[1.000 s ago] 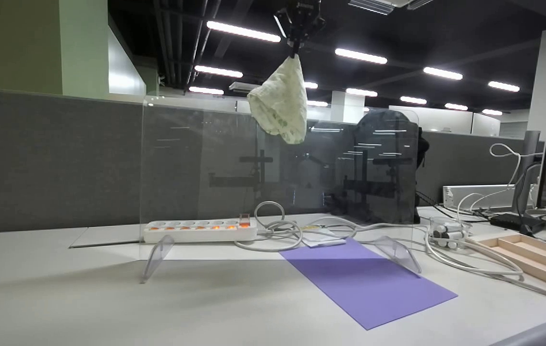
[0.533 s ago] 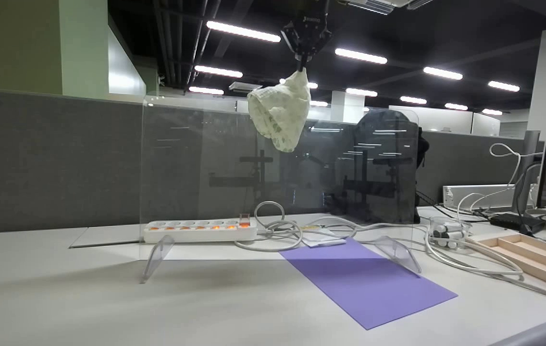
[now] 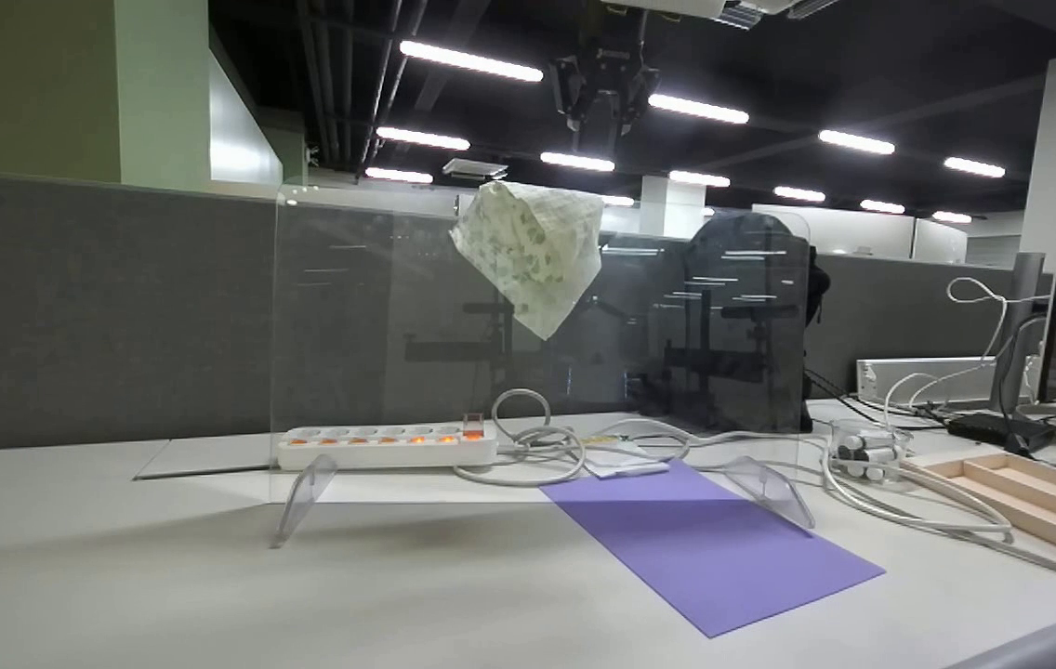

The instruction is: Put the cloth on the clear screen

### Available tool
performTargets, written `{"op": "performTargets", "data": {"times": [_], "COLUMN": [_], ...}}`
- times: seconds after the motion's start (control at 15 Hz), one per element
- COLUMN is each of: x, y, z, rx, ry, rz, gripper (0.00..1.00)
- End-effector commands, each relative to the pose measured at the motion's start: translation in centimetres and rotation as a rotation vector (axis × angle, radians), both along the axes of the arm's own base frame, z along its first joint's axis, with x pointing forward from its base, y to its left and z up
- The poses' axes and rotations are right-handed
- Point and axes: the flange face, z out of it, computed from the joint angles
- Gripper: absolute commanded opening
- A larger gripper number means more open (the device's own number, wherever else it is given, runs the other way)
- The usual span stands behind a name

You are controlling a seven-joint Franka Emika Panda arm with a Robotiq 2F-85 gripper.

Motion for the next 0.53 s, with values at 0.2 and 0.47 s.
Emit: {"op": "performTargets", "data": {"times": [0.2,0.47], "x": [-0.6,-1.0], "y": [0.1,0.7], "z": [0.8,1.7], "rx": [-0.009,-0.037], "ry": [-0.011,-0.023], "rz": [-0.037,-0.057], "gripper": [0.98,1.0]}}
